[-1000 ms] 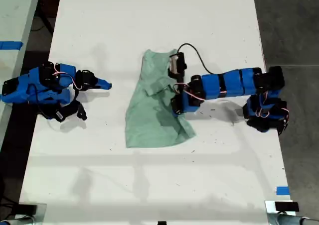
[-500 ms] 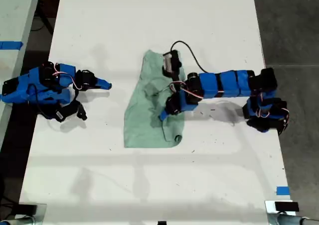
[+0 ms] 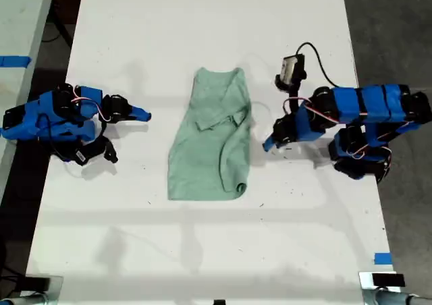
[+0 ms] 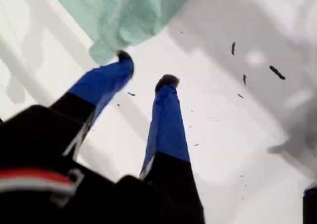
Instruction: Fold t shirt
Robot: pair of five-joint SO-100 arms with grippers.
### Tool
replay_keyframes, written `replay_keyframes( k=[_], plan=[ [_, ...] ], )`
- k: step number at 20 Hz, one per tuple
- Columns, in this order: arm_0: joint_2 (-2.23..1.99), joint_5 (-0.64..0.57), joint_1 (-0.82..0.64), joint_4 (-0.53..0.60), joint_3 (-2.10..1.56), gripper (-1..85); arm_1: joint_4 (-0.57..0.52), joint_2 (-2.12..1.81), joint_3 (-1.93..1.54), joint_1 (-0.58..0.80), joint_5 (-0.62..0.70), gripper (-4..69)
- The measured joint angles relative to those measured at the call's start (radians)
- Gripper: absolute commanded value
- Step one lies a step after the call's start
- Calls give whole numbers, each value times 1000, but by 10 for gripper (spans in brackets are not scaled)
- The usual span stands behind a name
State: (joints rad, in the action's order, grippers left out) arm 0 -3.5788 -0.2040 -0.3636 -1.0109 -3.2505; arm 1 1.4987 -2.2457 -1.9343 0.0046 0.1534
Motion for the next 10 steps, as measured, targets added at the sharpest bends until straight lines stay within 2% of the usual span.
replay_keyframes(
  k=[5,10],
  plan=[
    [0,0,0,0,0,-3,-308,-403,-661,11,43,8],
    [0,0,0,0,0,-3,-538,-758,-1080,75,210,10]
  ],
)
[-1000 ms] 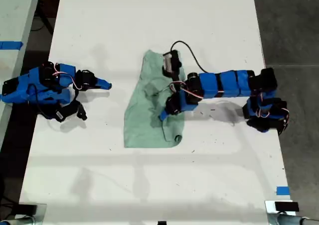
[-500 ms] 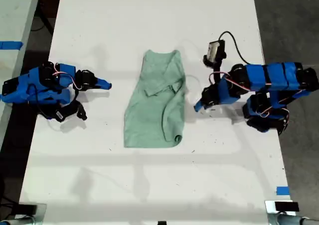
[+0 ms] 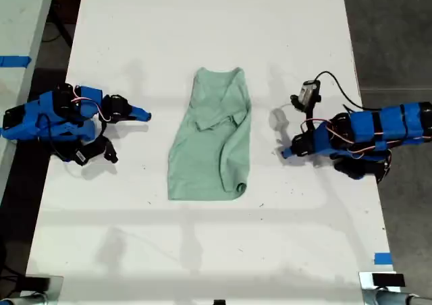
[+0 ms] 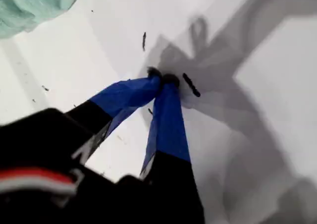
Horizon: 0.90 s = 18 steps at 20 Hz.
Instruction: Fold t shirt
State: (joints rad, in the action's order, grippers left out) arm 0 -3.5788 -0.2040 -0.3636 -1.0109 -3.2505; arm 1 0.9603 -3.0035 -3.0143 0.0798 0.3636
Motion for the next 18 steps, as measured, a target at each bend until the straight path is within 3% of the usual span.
replay_keyframes(
  k=[1,4,5,18],
  plan=[
    [0,0,0,0,0,-3,17,-69,-15,21,28,11],
    [0,0,0,0,0,-3,293,-417,-37,83,37,13],
    [0,0,0,0,0,-3,334,-448,-37,80,37,13],
    [-2,0,0,0,0,-3,359,-480,-37,87,37,13]
  ],
)
